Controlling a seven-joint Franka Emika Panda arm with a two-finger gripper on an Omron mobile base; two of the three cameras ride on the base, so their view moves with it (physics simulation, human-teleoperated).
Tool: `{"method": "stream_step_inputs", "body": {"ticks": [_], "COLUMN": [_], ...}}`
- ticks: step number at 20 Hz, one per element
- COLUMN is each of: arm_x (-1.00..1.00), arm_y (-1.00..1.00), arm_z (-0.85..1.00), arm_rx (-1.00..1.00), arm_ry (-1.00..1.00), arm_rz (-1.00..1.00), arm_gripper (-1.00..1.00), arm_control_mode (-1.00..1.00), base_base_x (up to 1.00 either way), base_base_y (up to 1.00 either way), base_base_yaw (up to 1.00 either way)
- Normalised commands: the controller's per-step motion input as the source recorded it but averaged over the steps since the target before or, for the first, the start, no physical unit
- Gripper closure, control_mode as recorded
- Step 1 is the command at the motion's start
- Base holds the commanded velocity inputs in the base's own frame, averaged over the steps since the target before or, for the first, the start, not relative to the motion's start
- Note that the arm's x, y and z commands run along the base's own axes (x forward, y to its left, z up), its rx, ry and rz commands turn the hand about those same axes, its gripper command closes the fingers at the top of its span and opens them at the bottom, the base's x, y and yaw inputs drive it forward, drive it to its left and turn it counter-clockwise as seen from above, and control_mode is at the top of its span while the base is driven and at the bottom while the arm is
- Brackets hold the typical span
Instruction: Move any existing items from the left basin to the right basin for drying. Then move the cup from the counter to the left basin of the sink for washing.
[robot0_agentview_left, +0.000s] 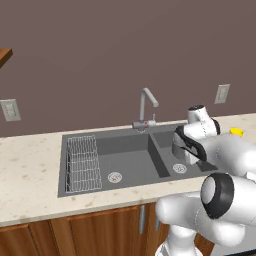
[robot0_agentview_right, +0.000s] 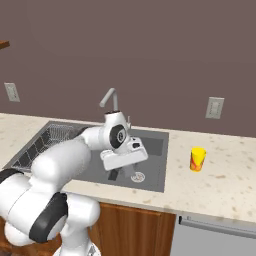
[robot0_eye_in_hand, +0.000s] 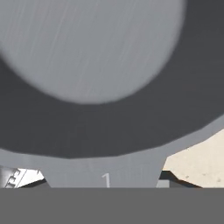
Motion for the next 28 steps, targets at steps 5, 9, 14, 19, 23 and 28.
{"method": "stream_step_inputs", "body": {"ticks": [5, 9, 14, 19, 23, 28], "arm_x": [0.95, 0.92, 0.74, 0.49, 0.54, 0.47], "arm_y": [-0.21, 0.00, -0.03, -0.16, 0.00, 0.00], "arm_z": [-0.34, -0.34, -0.39, -0.61, -0.68, -0.63], "arm_rx": [0.05, 0.00, 0.01, 0.02, 0.00, 0.00], "arm_ry": [0.17, 0.09, 0.02, 0.00, 0.00, 0.00], "arm_rz": [0.00, 0.00, 0.00, 0.00, 0.04, 0.08], "arm_gripper": [1.00, 1.00, 1.00, 1.00, 1.00, 1.00], "arm_control_mode": [-1.00, -1.00, -1.00, -1.00, -1.00, -1.00], "base_base_x": [0.00, 0.00, 0.00, 0.00, 0.00, 0.00], "base_base_y": [0.00, 0.00, 0.00, 0.00, 0.00, 0.00], "base_base_yaw": [0.00, 0.00, 0.00, 0.00, 0.00, 0.00]}}
